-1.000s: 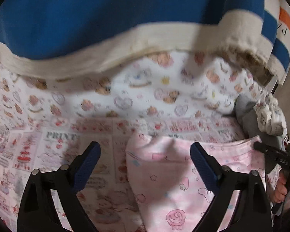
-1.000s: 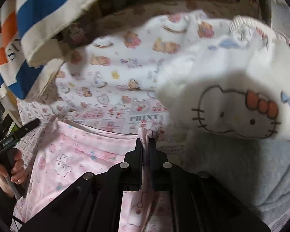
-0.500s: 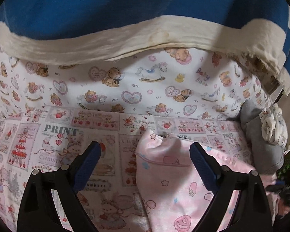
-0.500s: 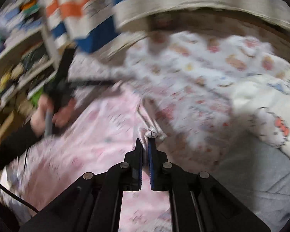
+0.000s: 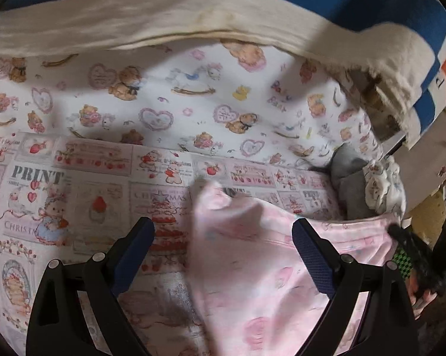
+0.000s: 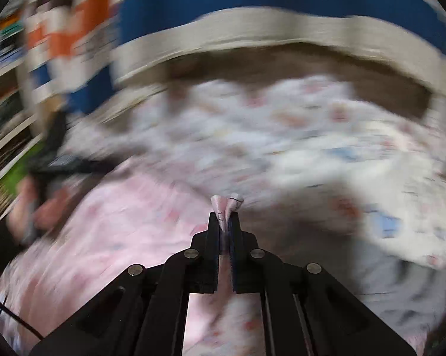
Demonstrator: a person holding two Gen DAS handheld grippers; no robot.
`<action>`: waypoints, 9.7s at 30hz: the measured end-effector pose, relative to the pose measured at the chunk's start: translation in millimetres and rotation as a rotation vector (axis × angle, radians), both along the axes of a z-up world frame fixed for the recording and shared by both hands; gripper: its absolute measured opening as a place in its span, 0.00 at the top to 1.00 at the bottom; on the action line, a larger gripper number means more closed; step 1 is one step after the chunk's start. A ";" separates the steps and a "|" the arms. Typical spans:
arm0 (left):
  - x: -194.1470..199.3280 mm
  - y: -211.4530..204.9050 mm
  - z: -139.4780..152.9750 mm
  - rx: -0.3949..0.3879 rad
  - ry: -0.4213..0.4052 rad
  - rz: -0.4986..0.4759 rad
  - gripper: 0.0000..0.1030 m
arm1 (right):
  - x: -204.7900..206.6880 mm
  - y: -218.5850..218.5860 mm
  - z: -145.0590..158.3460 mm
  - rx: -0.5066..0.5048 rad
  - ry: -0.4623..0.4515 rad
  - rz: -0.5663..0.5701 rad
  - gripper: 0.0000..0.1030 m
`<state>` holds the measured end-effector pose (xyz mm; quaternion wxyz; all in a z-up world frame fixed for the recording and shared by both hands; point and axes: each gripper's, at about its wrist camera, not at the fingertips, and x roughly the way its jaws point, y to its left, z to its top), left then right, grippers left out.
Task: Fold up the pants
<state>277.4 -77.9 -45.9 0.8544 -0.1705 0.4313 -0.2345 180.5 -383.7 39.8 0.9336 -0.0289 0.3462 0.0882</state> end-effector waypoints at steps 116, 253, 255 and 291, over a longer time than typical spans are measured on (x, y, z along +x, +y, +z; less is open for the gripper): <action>-178.2 20.8 30.8 0.445 -0.258 0.098 0.51 | -175.6 48.2 -33.9 0.018 0.044 0.072 0.59; -242.4 -62.0 76.1 0.367 -0.394 -0.030 0.95 | -169.5 111.3 3.6 -0.058 -0.136 0.384 0.81; -225.5 -64.0 71.8 0.398 -0.374 -0.003 0.95 | -138.9 102.6 1.6 0.045 -0.051 0.379 0.81; -233.0 -35.0 10.3 0.374 -0.223 -0.150 0.98 | -162.6 46.5 -45.0 0.122 0.109 0.211 0.76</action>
